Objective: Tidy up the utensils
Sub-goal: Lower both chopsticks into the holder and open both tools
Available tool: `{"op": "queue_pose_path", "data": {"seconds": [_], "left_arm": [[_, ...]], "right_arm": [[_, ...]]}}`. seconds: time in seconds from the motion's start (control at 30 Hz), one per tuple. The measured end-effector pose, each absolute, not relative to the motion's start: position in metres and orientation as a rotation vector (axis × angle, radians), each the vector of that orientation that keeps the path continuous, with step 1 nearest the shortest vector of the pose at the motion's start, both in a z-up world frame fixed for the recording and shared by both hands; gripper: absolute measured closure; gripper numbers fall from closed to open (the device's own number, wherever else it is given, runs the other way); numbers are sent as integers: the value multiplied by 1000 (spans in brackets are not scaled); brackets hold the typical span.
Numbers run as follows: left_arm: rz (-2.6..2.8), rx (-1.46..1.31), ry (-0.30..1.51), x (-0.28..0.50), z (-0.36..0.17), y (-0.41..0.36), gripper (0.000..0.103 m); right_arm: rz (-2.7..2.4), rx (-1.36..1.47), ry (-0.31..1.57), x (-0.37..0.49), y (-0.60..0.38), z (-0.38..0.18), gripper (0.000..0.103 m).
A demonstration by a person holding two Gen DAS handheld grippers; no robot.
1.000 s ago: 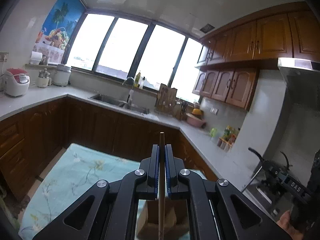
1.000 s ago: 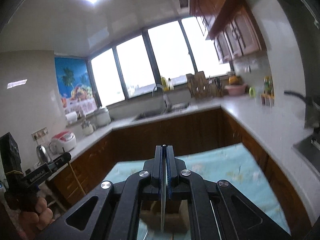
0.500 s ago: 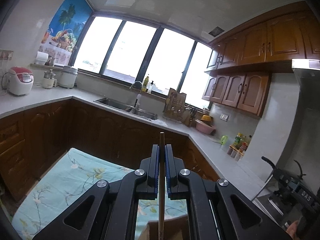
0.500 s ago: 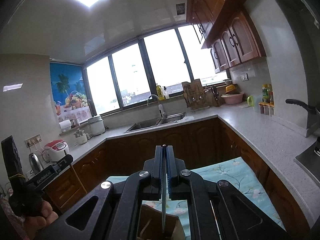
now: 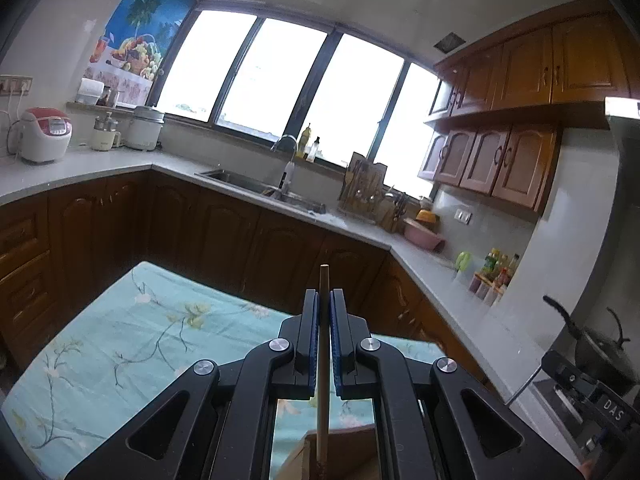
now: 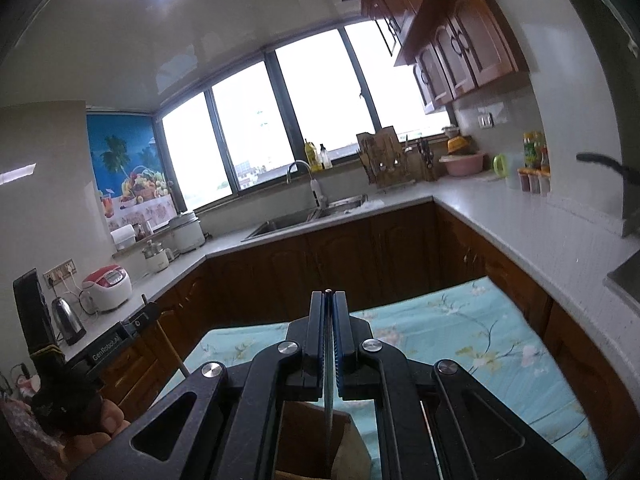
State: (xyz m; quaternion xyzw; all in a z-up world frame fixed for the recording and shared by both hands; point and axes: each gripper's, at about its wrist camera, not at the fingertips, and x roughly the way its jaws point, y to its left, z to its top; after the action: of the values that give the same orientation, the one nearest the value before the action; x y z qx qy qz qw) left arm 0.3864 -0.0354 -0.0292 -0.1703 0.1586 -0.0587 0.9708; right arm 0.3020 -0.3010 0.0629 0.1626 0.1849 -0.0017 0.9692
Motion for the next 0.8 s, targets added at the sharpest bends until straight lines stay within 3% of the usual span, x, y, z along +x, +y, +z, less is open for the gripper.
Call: {"op": "queue_pose_path", "data": {"seconds": [0.73, 0.8], "left_arm": [[-150, -287, 431, 403, -13, -25, 98], [-155, -281, 437, 405, -10, -23, 98]], "right_arm": [[-7, 411, 500, 313, -313, 19, 99], [-1, 415, 507, 313, -314, 19, 94]]}}
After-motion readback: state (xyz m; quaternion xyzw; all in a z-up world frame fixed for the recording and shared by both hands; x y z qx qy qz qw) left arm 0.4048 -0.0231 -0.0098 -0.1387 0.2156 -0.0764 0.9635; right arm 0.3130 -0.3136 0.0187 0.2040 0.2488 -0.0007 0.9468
